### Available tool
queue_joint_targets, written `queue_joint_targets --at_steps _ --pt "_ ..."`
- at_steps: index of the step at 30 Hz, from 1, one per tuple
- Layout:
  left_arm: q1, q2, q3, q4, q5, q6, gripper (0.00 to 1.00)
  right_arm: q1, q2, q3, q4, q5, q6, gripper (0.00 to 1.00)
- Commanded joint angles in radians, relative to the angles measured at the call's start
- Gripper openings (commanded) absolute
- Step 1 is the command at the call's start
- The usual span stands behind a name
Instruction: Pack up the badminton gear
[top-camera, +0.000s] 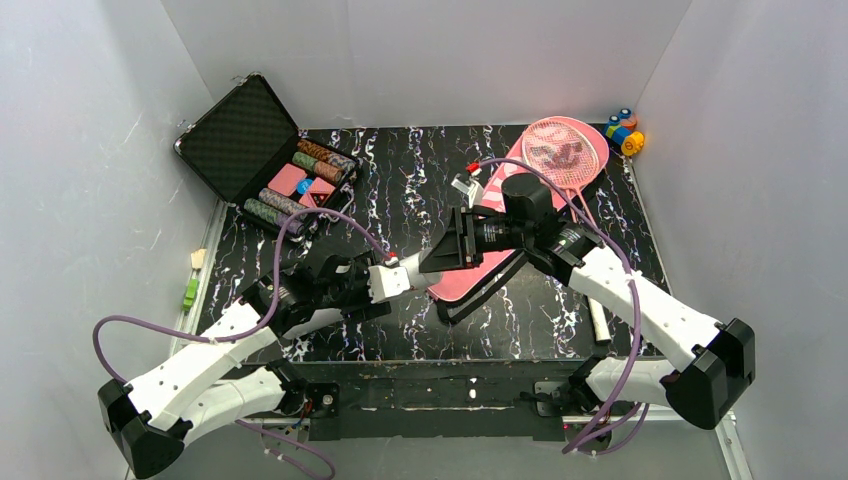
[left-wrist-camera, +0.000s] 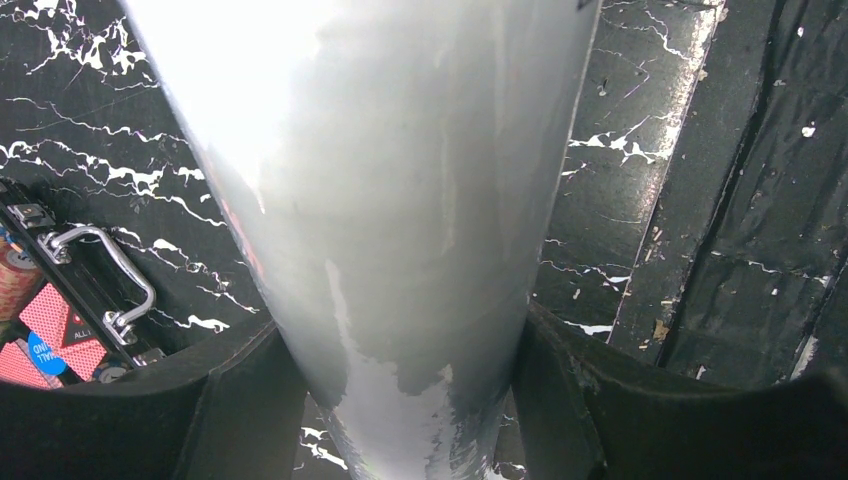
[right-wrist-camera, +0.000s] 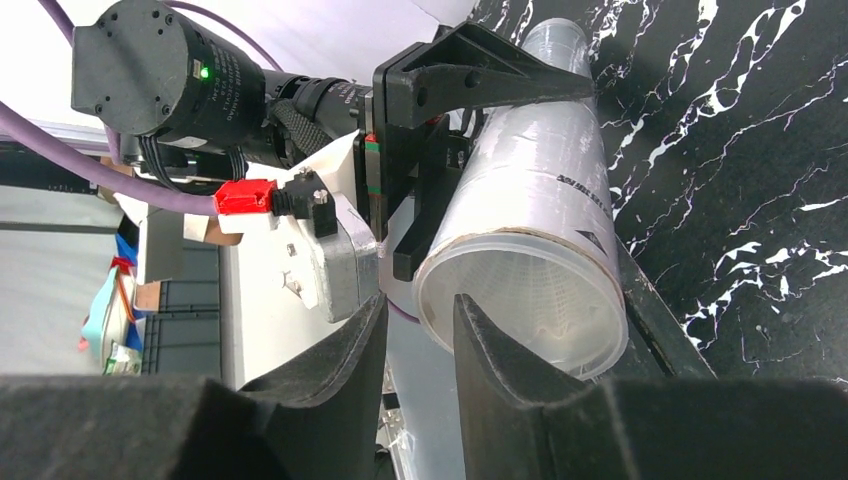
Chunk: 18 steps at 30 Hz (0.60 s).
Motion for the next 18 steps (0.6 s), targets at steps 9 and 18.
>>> queue_joint_targets --at_steps 9,18 --pt "0.001 -0.027 0.044 0.035 0.012 0.008 0.47 -0.08 -0.068 -0.04 0.11 -0.044 0.062 0.39" --pt "0.002 -0.024 0.049 0.034 0.013 0.006 0.47 -0.104 -0.069 -0.049 0.085 -0.023 0.047 0.37"
